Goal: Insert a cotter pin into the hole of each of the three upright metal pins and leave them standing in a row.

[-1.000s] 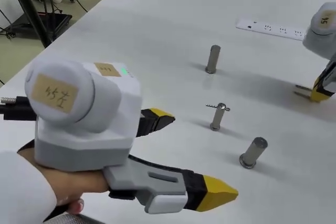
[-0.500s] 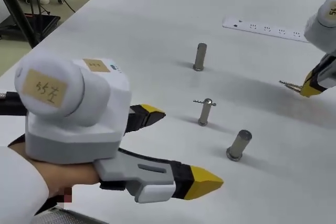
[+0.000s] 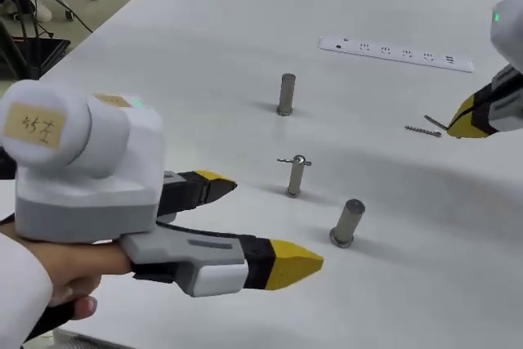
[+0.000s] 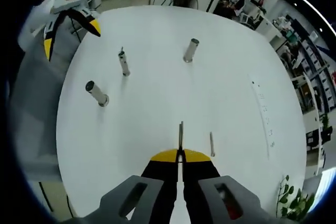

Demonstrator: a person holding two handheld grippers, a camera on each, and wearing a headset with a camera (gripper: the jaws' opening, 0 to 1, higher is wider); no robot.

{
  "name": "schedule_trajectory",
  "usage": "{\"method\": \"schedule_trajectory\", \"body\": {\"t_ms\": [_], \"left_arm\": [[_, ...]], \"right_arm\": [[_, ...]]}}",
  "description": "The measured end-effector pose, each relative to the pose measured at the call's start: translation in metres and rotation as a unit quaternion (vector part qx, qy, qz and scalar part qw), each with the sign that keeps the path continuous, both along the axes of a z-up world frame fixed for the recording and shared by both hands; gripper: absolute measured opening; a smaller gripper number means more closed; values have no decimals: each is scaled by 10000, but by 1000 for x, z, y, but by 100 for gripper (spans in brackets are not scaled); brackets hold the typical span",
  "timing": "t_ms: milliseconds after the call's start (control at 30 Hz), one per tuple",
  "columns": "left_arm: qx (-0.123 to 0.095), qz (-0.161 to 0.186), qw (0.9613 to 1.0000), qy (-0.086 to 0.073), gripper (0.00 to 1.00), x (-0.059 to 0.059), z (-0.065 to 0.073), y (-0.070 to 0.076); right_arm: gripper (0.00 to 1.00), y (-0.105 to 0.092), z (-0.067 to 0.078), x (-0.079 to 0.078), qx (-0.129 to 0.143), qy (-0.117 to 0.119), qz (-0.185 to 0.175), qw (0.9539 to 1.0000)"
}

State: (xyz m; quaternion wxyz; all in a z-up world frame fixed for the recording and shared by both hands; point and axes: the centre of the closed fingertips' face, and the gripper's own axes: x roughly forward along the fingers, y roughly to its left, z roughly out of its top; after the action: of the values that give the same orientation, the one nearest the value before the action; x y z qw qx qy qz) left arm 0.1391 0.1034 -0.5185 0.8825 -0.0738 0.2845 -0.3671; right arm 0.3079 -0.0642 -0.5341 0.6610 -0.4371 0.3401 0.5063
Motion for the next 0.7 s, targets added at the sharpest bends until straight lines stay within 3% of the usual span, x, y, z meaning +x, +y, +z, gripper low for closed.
{"method": "schedule_trajectory", "body": {"t_ms": [100,433,700], "left_arm": [[-15,2,10000,-28,76,3,4,0],[-142,0,9998,-132,70,19,20,-4],[-287,-60,9996,-59,62,28,27,-11]], "right_arm": [[0,5,4,2,112,-226,102,9996],[0,37,36,-27,791,-824,375,9928],[0,51,48,-53,1123,-1042,480,9870]]}}
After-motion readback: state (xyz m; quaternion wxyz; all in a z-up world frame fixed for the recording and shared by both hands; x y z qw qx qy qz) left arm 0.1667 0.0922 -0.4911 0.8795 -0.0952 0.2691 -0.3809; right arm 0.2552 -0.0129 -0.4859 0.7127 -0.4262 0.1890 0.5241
